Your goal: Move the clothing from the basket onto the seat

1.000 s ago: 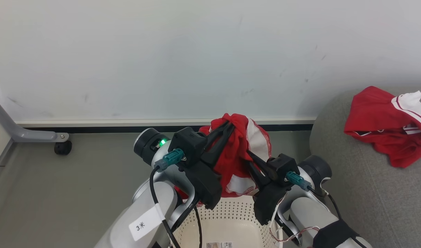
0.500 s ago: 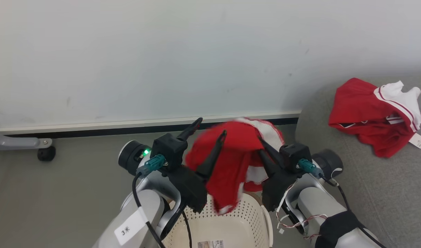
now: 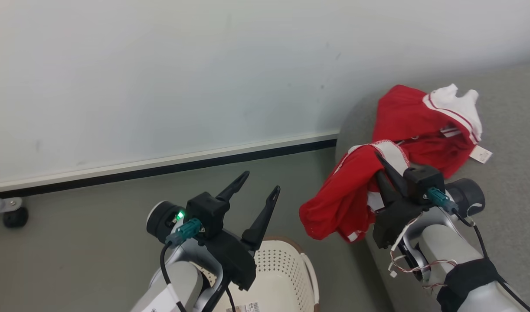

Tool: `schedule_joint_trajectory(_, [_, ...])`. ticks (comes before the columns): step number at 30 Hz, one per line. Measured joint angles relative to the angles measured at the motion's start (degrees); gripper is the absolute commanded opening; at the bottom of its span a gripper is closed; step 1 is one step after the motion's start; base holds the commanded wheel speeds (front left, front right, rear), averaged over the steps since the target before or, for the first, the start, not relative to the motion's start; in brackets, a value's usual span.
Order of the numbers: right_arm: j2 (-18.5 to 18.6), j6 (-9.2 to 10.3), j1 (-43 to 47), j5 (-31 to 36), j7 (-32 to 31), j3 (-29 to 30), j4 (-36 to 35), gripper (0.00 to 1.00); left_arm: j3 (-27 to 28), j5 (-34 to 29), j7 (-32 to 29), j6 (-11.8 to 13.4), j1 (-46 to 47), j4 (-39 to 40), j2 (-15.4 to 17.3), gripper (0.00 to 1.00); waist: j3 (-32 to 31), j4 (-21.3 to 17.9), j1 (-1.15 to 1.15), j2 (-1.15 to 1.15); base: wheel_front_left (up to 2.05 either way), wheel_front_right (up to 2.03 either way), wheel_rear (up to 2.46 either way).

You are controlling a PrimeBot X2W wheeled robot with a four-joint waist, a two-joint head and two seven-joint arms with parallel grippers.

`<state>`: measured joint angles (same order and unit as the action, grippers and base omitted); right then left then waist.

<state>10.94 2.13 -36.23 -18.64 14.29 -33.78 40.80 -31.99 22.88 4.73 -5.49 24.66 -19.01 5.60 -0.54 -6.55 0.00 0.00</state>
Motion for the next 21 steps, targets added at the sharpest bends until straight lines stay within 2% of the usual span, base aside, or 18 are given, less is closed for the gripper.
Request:
schedule_joint_trajectory(13, [4.34,1.45,3.8,1.01,0.01,2.11,-7.32,0.0,-2.29,0.32,1.21,0.02,-3.25,1.49,-0.27,1.0,0.51,-8.9,0.0,0.0,0.0,0.0,0.0])
schedule_joint_trajectory(21, [5.9,1.66,5.14,1.02,0.01,3.57,-10.76,0.0,-3.46,0.07,1.45,0.45,-4.04,2.27,-0.52,1.0,1.51,-14.18,0.0,0.0,0.0,0.0,0.0])
